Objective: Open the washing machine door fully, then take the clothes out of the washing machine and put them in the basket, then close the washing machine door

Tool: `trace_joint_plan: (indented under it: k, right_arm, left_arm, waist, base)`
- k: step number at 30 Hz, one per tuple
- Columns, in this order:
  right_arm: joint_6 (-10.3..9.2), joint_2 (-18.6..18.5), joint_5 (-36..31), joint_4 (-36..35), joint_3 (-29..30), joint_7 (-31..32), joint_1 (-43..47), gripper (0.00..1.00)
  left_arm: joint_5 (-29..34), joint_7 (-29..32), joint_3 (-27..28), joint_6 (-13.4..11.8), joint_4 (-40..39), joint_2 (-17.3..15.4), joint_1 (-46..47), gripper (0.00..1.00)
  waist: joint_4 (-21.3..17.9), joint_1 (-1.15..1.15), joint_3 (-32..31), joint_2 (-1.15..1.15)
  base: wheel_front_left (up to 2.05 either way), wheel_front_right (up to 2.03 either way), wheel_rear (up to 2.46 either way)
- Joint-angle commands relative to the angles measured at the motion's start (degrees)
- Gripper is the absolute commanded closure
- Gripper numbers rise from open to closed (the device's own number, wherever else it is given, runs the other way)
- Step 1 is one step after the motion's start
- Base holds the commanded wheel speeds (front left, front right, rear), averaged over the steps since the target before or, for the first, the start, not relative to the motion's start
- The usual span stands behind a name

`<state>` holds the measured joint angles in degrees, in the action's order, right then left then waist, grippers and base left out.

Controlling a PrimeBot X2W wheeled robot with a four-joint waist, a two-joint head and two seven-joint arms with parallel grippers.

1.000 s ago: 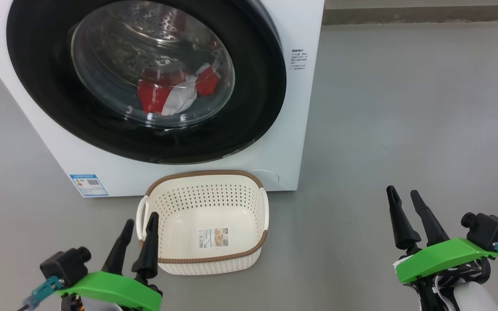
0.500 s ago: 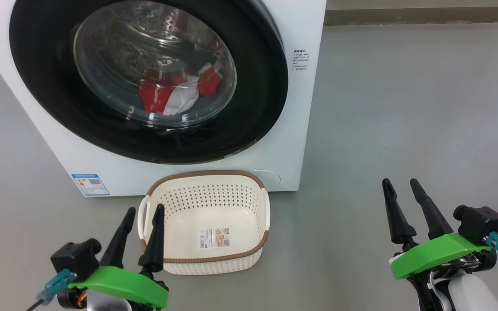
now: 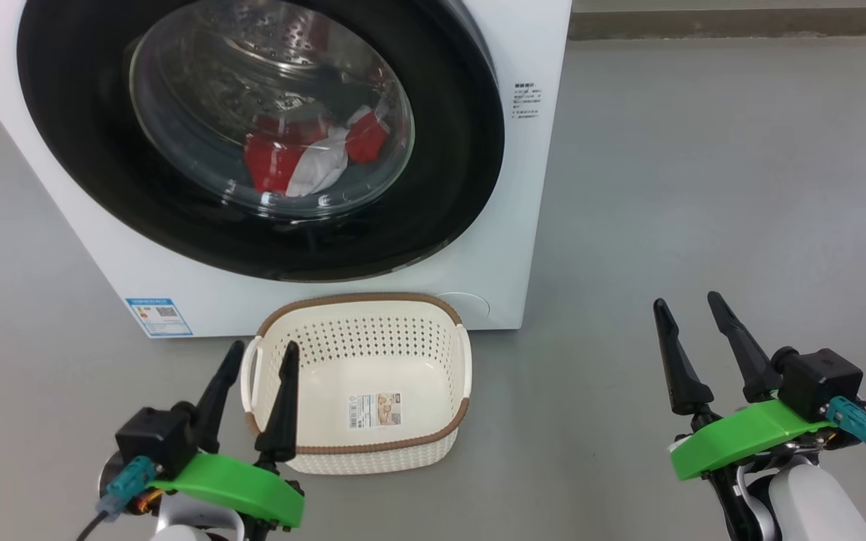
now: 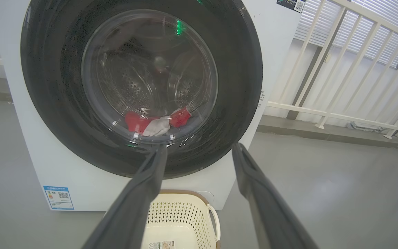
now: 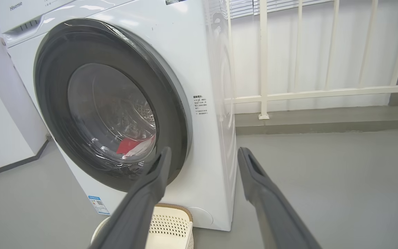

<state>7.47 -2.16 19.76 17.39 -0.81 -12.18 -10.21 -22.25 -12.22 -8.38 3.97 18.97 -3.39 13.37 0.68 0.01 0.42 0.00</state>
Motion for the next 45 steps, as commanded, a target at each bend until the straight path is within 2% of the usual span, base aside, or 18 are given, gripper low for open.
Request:
trace_joint_plan:
  k: [1, 12, 25, 26, 27, 28, 32, 38, 45]
  right_arm:
    - [0.02, -0.57, -2.03, -1.71, -1.50, -0.90, -2.77, 0.00]
    - [0.02, -0.71, -8.91, -1.68, -2.18, -2.75, -3.83, 0.00]
    - [0.02, -0.72, -8.99, -1.47, -2.11, -2.82, -4.18, 0.00]
    - [0.02, -0.72, -9.02, -1.55, -2.05, -2.82, -4.18, 0.44]
    - [0.02, -0.72, -9.02, -1.66, -2.00, -2.82, -4.21, 0.65]
    - [0.02, -0.72, -8.71, -1.59, -2.18, -2.82, -4.23, 1.00]
    - [0.02, -0.72, -5.65, -1.38, -1.76, -2.82, -4.71, 1.00]
    - [0.02, -0.72, 10.09, -0.03, -1.72, -2.59, -7.60, 1.00]
    - [0.02, -0.72, 22.23, 0.90, -0.72, -0.64, -13.20, 1.00]
  left_arm:
    - [1.82, -0.84, 1.19, -0.47, -0.97, -0.69, 2.75, 0.00]
    - [8.17, -2.71, 0.56, -1.23, -0.21, -1.19, 4.58, 0.00]
    - [7.57, -2.78, 0.78, -1.01, -0.58, -1.21, 4.60, 0.00]
    - [7.58, -2.78, 0.72, -0.99, -0.73, -1.20, 4.55, 0.00]
    - [7.58, -2.78, 0.67, -0.98, -0.93, -1.19, 4.51, 0.00]
    - [7.55, -2.78, 0.67, -1.06, -1.12, -1.17, 4.47, 0.00]
    - [6.81, -2.76, 0.80, -1.21, -1.54, -1.04, 4.59, 0.00]
    - [5.86, -2.04, 0.70, -1.12, -3.84, -1.01, 5.57, 0.00]
    - [5.31, -0.46, 0.51, -1.81, -8.34, -0.98, 6.50, 0.00]
  waist:
    - [0.07, 0.00, 0.09, 0.00]
    - [0.47, 0.00, 0.56, 0.00]
    - [0.52, 0.00, 1.11, 0.00]
    - [0.57, 0.00, 1.22, 0.00]
    - [0.64, 0.00, 1.37, 0.00]
    - [0.73, 0.00, 1.54, 0.00]
    - [1.09, 0.00, 2.43, 0.00]
    - [1.97, 0.00, 5.07, 0.00]
    - [2.87, 0.00, 9.66, 0.00]
  base:
    - [0.00, 0.00, 0.00]
    - [0.00, 0.00, 0.00]
    - [0.00, 0.00, 0.00]
    - [0.00, 0.00, 0.00]
    - [0.00, 0.00, 0.00]
    - [0.00, 0.00, 0.00]
    - [0.00, 0.00, 0.00]
    - [0.00, 0.00, 0.00]
    - [0.00, 0.00, 0.00]
